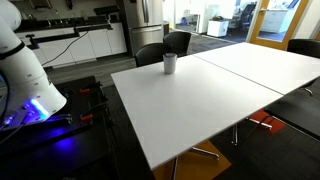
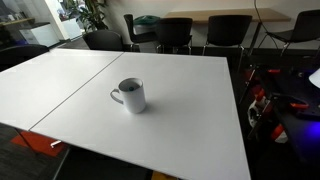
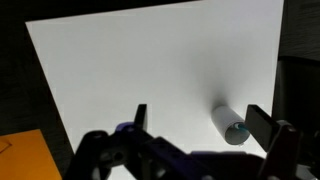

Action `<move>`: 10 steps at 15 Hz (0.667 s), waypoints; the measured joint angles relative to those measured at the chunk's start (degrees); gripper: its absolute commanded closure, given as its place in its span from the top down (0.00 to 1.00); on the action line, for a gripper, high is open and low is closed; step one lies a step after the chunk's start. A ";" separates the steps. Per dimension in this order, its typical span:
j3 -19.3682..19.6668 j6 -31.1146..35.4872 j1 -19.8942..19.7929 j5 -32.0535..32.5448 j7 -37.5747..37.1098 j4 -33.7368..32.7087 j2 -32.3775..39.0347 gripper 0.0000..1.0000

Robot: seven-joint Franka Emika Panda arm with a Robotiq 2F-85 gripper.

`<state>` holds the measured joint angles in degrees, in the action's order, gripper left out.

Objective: Remove the marker from the cup and put it on the table , and then move the cup to the center

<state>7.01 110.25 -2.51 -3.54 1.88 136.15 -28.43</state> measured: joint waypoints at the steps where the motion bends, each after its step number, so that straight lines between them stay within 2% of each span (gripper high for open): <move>1: -0.08 0.08 -0.06 0.16 0.00 -0.01 0.01 1.00; 5: -0.71 4.42 -0.10 1.09 0.00 -0.15 1.02 1.00; 10: -2.92 9.28 0.07 2.94 0.11 -2.26 5.58 1.00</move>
<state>4.09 119.53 -2.45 -0.60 1.99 133.89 -22.85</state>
